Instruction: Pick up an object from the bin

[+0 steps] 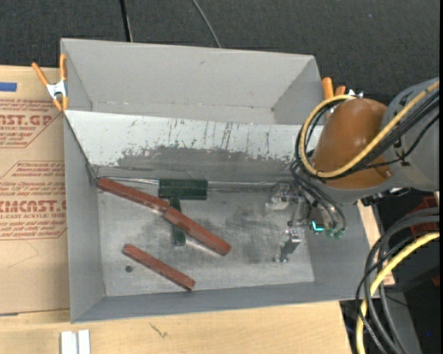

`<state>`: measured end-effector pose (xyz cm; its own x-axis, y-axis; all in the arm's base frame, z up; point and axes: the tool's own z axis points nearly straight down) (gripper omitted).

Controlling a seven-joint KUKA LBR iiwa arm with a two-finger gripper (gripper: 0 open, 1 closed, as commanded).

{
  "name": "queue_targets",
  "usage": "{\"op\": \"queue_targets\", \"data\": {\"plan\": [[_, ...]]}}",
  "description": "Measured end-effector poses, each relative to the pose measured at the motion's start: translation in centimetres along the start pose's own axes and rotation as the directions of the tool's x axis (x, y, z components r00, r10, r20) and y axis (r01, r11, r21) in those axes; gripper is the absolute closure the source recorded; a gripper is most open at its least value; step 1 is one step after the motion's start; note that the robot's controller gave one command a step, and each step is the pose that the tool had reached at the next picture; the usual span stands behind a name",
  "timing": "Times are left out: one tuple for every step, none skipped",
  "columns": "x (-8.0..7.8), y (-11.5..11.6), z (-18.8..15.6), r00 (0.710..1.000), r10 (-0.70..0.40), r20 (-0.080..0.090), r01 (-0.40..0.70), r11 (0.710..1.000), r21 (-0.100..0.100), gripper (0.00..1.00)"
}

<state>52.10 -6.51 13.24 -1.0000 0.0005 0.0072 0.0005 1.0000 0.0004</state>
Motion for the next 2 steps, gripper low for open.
{"op": "queue_targets", "data": {"plan": [[-0.2, 0.0, -0.4, 1.000, -0.001, 0.008, 0.001, 1.000, 0.001, 0.00], [-0.4, 3.7, 5.0, 1.000, -0.009, 0.012, 0.009, 1.000, 0.000, 0.00]]}}
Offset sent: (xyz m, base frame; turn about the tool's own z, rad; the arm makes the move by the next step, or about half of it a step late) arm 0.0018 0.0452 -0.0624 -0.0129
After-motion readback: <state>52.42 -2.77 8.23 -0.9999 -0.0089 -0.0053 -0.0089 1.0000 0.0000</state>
